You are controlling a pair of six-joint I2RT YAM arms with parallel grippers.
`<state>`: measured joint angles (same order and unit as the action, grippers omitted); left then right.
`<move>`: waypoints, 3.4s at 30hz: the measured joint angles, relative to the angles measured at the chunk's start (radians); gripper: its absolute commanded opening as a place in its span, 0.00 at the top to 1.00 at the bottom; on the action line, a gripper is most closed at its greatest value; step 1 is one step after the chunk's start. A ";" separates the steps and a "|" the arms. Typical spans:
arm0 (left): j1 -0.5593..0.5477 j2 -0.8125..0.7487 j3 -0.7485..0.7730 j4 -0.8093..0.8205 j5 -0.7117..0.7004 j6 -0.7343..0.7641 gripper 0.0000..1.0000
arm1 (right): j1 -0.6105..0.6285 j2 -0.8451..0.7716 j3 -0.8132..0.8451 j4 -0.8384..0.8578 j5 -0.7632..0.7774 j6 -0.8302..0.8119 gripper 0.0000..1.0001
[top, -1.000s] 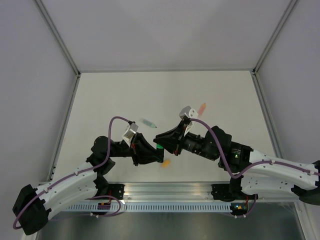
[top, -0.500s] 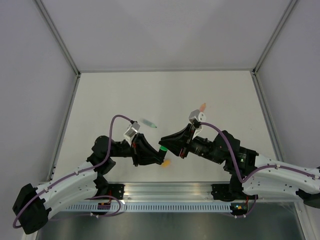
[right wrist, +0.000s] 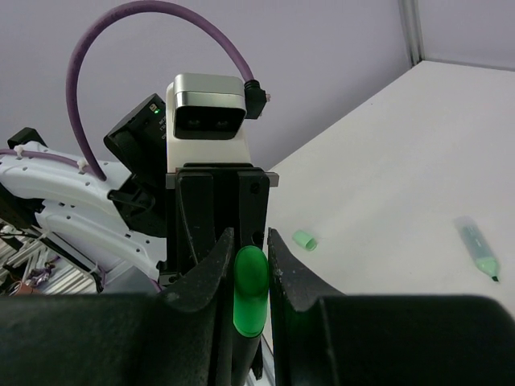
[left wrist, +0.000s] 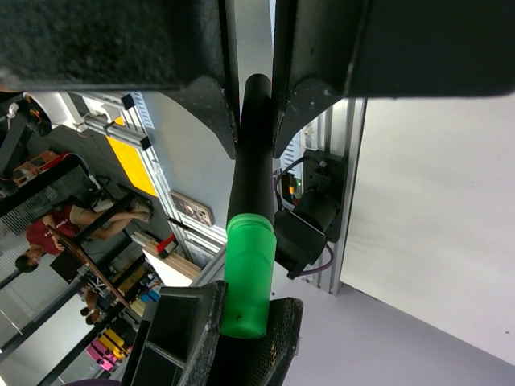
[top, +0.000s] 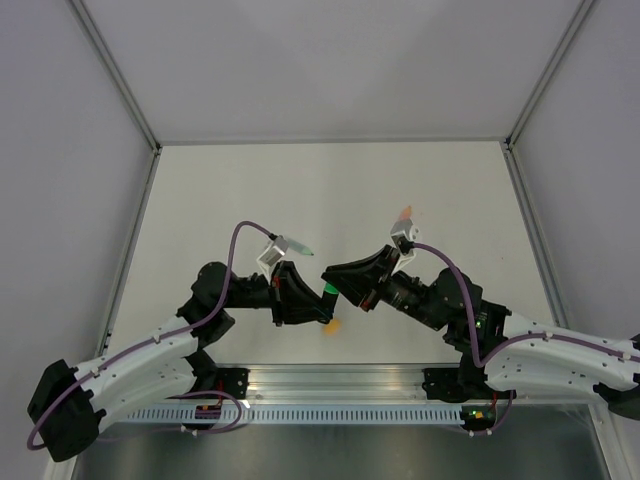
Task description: Insert the pens into the pen caps
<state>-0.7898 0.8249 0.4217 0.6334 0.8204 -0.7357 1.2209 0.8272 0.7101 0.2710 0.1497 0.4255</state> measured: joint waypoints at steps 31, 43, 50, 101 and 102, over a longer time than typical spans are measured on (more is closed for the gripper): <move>0.089 0.133 0.066 0.028 0.134 -0.079 0.98 | -0.022 -0.004 -0.074 0.109 0.040 -0.032 1.00; 0.126 0.125 0.100 -0.012 0.156 -0.093 0.98 | -0.028 -0.003 -0.095 0.182 0.039 -0.032 1.00; 0.145 0.124 0.146 -0.088 0.164 -0.093 0.98 | -0.035 -0.010 -0.114 0.211 0.040 -0.025 1.00; 0.195 0.157 0.088 0.135 0.203 -0.085 0.98 | -0.012 0.085 0.109 -0.087 0.114 -0.092 0.64; 0.195 0.158 0.088 0.138 0.201 -0.088 0.98 | -0.011 0.082 0.109 -0.099 0.111 -0.097 0.62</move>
<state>-0.5949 0.9829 0.5095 0.7715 1.0218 -0.8234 1.2095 0.9096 0.8188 0.1722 0.2604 0.3283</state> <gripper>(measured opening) 0.221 0.330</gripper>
